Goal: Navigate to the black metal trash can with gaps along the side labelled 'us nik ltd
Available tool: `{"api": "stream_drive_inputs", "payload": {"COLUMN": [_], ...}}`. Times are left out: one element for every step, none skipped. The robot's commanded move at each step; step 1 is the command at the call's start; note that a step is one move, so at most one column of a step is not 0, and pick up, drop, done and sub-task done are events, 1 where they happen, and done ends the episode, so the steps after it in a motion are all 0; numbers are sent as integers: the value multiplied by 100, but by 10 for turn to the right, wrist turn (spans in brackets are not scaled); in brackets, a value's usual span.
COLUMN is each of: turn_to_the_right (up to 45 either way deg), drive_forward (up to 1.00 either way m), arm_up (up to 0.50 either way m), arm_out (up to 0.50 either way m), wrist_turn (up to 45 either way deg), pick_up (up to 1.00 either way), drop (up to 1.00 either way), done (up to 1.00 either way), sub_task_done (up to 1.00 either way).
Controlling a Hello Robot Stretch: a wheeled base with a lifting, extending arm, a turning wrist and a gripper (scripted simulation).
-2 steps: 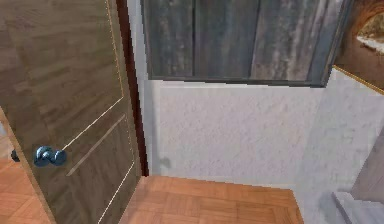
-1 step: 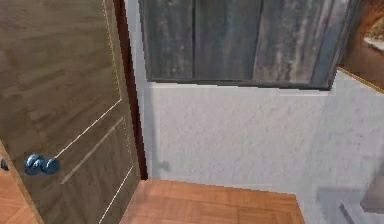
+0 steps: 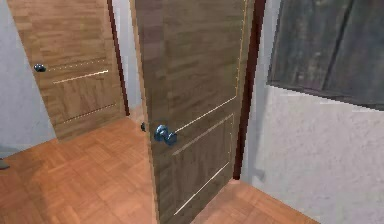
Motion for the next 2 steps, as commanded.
{"api": "stream_drive_inputs", "payload": {"turn_to_the_right": [-30,0], "drive_forward": [0,40], "arm_up": [0,0], "arm_out": [0,0], "wrist_turn": [0,0], "pick_up": [0,0], "drop": [0,0], "done": [0,0], "sub_task_done": [0,0]}}
